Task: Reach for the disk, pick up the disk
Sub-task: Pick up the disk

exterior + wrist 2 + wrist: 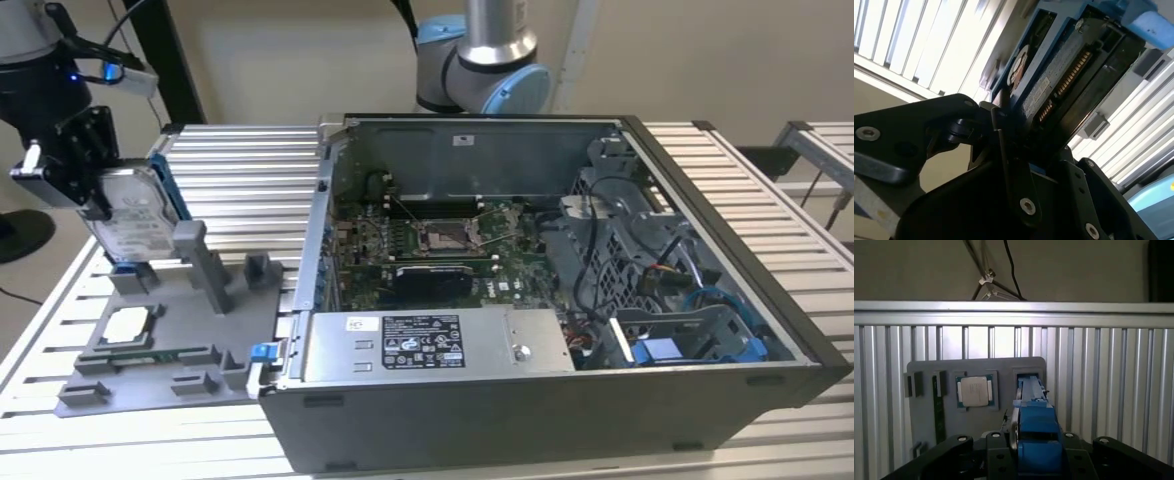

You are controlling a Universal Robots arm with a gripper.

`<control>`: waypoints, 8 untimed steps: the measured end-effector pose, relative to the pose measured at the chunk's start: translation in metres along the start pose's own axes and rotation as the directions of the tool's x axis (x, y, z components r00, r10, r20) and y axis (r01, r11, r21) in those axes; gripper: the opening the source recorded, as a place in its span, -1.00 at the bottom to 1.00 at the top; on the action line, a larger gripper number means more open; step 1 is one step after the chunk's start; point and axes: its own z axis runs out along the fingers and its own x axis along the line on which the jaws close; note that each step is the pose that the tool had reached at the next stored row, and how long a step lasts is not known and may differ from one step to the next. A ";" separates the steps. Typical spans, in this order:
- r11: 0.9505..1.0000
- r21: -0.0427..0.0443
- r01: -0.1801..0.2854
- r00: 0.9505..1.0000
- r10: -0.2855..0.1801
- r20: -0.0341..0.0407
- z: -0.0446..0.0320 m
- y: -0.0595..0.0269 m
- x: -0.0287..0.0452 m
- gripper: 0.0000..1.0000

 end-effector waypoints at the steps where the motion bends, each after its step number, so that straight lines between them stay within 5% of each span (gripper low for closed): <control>1: 1.000 0.000 0.000 1.000 0.000 0.000 -0.0016 0.0000 0.0000 -1.00; 8: 1.000 0.000 0.000 1.000 0.000 0.000 -0.0131 0.0002 0.0001 -1.00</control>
